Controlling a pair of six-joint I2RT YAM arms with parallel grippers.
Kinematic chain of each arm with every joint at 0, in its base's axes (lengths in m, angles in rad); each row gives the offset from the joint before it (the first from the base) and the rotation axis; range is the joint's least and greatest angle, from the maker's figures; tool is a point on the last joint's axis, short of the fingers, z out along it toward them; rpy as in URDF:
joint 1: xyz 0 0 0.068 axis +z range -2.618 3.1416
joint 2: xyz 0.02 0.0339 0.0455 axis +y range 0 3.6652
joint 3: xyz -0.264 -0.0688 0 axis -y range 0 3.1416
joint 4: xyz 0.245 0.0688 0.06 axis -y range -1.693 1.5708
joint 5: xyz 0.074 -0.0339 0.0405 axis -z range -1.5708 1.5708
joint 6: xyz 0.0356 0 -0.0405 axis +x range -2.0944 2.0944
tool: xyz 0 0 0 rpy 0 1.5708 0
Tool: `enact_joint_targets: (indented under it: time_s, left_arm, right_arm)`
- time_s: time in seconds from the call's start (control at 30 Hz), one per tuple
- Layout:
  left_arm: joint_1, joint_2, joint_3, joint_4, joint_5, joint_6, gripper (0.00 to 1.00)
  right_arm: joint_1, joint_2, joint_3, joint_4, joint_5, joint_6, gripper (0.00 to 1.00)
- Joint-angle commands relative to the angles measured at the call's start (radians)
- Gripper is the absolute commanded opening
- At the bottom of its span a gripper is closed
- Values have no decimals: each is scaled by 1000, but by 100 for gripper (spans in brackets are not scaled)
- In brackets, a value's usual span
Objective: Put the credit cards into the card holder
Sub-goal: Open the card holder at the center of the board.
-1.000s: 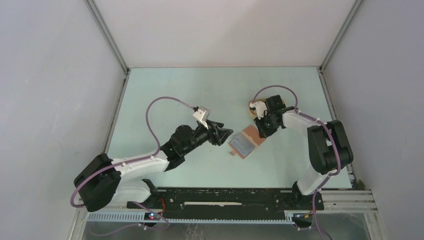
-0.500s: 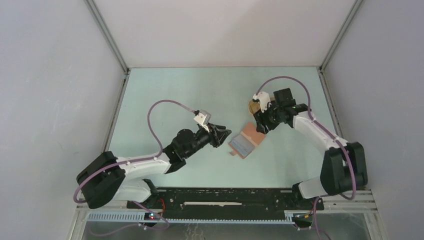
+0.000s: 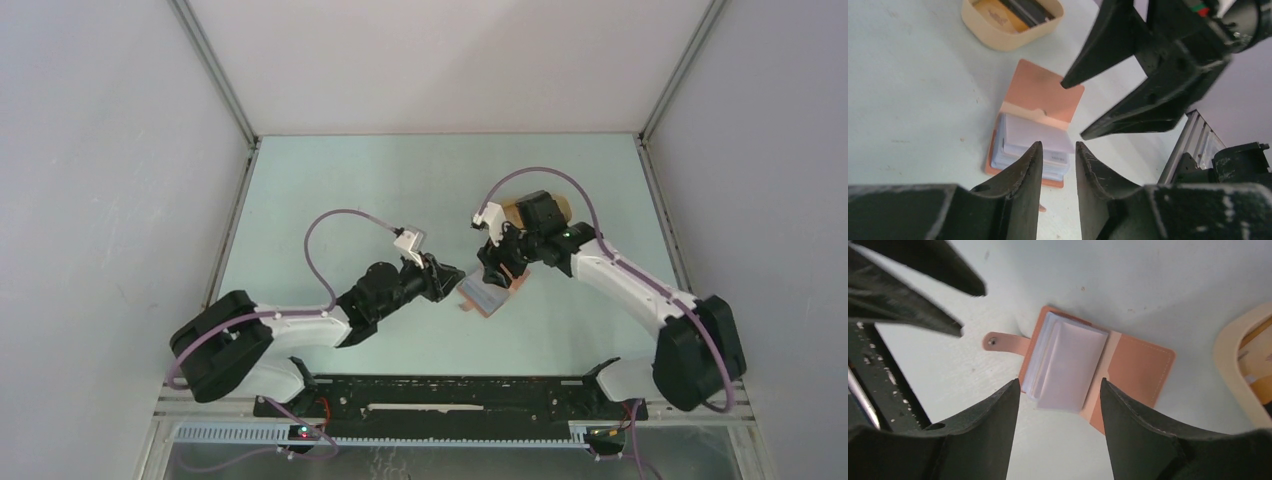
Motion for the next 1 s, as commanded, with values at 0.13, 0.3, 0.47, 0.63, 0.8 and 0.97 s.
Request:
enact_joint_targets:
  time_s: [0.13,0.3,0.47,0.63,0.8,0.97]
  left_arm:
    - [-29,158,-32,143,-17,-140,27]
    - [-30,196,-26,135,-37,-185,21]
    - [-41,227,-32,112,-55,-259,27]
    - [-85,238,-23,56,-74,-292,44]
    - [-107,233,-13,-18,-102,-310,52]
    - [-115,248,25,-122,-118,-326,53]
  right_arm:
    - [41,153,1,75,156,135,79]
    - [52,206,1,77,155,154,87]
    - [66,266,15,67,181,162,91]
    - [98,298,19,69,224,160,92]
    - [105,306,22,72,252,168,90]
    - [105,321,25,70,263,167,88]
